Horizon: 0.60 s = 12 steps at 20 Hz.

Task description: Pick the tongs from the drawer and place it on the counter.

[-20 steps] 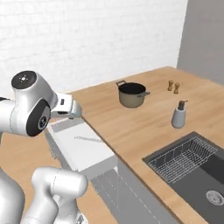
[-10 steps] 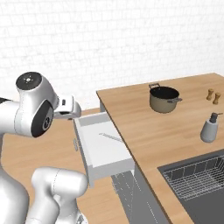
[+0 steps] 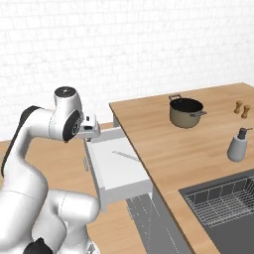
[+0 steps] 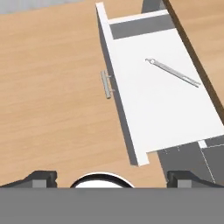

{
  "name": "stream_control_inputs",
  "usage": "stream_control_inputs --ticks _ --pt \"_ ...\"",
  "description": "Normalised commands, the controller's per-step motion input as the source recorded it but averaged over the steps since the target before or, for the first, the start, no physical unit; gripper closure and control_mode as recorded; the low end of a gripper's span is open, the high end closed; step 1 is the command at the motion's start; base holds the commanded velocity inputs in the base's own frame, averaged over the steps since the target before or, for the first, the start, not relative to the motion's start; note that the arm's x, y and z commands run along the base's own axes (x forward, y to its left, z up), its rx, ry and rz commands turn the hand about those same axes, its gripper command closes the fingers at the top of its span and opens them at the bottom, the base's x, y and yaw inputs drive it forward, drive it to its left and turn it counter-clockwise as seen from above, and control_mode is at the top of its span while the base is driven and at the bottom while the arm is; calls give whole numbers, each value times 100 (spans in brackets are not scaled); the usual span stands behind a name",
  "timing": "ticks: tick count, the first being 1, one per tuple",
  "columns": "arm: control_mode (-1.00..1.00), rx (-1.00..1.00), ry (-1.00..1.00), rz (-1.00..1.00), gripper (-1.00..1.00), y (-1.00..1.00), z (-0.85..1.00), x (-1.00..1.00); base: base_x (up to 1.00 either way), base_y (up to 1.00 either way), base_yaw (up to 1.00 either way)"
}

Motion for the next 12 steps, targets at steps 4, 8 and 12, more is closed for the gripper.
stream_control_inputs --ticks 4,8,12 --pt "-100 -7 22 12 -100 15 -88 66 0 0 0" --pt "-100 -9 15 12 -100 13 -84 45 0 0 0" --pt "-100 -6 13 8 -100 14 -67 49 0 0 0"
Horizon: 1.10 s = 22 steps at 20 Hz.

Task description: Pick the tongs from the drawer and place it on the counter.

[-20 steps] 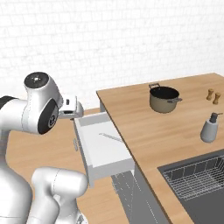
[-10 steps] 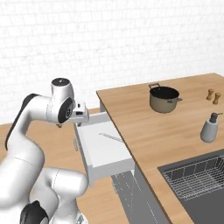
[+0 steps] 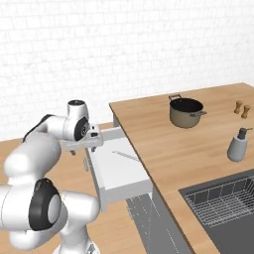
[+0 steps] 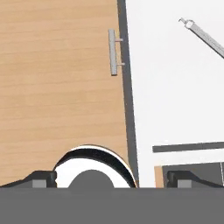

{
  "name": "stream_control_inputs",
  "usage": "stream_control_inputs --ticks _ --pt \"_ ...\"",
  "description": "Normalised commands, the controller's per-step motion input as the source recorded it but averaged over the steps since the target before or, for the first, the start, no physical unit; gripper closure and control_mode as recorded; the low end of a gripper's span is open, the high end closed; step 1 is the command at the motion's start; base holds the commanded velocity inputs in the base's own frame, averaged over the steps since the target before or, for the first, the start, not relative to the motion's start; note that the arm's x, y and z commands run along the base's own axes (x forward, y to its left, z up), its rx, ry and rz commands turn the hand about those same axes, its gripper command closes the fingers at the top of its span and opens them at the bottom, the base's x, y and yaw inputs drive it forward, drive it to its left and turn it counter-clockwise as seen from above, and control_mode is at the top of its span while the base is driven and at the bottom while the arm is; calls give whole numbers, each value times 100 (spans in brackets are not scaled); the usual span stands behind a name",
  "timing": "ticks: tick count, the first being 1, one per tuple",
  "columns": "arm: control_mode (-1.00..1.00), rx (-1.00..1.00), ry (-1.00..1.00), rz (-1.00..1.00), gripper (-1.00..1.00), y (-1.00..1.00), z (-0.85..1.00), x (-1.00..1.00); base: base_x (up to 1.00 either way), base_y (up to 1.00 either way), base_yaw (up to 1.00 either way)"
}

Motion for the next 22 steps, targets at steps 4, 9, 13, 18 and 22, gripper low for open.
stream_control_inputs --ticks 4,9,13,18,22 --pt "-100 -2 11 7 -100 5 -50 47 0 0 0" --pt "-100 0 4 7 -100 0 -41 48 0 0 0" --pt "-100 0 6 7 -100 2 -54 51 0 0 0" --pt "-100 0 7 7 -100 0 -50 56 0 0 0" --pt "-100 0 8 8 -100 7 -55 31 0 0 0"
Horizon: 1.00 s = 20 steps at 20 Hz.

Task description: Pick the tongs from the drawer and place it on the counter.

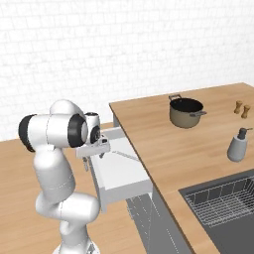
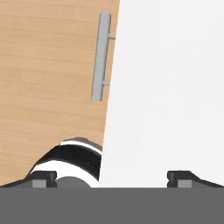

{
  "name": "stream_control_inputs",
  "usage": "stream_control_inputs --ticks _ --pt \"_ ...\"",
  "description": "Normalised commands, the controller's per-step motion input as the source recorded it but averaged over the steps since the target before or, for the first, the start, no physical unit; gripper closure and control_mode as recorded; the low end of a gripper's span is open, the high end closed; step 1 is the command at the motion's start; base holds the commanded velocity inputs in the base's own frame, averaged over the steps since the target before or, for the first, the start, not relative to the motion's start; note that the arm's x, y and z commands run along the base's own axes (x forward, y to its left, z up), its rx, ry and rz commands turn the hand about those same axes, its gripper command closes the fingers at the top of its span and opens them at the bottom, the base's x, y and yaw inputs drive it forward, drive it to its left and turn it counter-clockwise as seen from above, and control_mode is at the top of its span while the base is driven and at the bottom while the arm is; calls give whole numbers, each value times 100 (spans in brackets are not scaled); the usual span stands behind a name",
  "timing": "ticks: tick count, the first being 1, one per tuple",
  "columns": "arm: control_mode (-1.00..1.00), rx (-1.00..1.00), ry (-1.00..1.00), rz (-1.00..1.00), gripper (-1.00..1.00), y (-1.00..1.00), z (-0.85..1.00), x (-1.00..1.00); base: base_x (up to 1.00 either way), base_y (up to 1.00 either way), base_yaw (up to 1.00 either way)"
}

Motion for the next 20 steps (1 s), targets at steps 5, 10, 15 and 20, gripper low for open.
stream_control_inputs --ticks 5,10,15,20 --pt "-100 0 2 7 -100 0 -49 48 0 0 0" --pt "-100 -1 16 18 -100 44 -65 -1 0 0 0" --pt "-100 0 18 31 -100 92 -51 -85 0 0 0" --pt "-100 0 14 27 -100 100 -46 -100 0 0 0"
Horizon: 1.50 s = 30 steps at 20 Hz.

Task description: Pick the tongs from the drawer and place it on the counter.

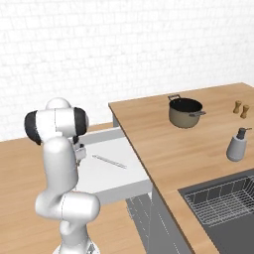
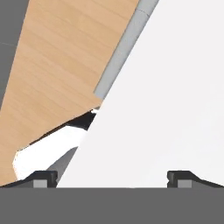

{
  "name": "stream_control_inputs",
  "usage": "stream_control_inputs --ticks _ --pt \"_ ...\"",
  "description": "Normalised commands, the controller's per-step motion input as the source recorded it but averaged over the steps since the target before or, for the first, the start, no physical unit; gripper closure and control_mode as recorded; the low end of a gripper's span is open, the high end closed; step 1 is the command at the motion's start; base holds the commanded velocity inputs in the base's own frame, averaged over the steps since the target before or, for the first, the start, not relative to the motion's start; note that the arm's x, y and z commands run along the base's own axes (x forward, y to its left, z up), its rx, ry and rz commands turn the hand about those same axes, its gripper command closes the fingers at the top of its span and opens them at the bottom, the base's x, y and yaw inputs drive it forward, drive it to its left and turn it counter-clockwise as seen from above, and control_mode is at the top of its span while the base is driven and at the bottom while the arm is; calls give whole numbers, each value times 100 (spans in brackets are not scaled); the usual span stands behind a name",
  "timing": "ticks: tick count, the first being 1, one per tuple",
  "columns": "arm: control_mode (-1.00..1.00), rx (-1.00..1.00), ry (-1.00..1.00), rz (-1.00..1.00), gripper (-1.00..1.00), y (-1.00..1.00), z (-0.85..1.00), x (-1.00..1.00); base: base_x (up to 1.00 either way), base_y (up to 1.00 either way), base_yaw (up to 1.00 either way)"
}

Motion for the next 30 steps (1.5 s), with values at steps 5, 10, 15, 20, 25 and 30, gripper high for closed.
stream_control_inputs --ticks 5,10,15,20,25,30 --pt "-100 1 13 16 -100 98 -4 -100 0 0 0" --pt "-100 -1 -12 10 -100 -16 96 -34 0 0 0" --pt "-100 0 -8 9 -100 -91 55 10 0 0 0" --pt "-100 -3 -3 11 -100 -34 0 50 0 0 0" --pt "-100 -2 -3 10 -100 -3 -14 86 0 0 0" --pt "-100 -2 4 0 -100 13 -21 84 0 0 0"
